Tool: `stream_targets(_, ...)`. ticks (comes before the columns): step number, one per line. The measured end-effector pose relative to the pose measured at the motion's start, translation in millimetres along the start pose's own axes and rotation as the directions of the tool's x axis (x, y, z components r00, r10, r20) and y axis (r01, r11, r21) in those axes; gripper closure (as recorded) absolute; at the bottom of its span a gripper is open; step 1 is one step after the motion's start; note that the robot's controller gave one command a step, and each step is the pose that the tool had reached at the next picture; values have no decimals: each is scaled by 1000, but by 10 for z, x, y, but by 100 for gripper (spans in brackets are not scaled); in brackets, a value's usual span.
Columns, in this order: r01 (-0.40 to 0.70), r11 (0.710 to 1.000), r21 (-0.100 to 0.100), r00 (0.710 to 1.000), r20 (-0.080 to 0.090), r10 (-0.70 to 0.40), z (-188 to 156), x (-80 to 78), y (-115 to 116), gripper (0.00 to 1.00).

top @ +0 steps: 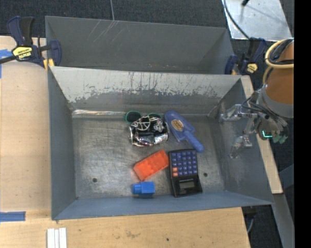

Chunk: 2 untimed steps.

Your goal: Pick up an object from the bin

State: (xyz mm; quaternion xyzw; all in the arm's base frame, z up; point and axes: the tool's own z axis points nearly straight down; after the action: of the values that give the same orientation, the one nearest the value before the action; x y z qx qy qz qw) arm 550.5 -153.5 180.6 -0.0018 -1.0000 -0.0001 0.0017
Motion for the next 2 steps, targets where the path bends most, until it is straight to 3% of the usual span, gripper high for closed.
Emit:
stream_targets(1, 3, 1000, 2, 1000, 7, -3, -39, -19, 5, 0)
stream_targets(2, 87, 996, 4, 996, 12, -87, 1064, 135, 14, 100)
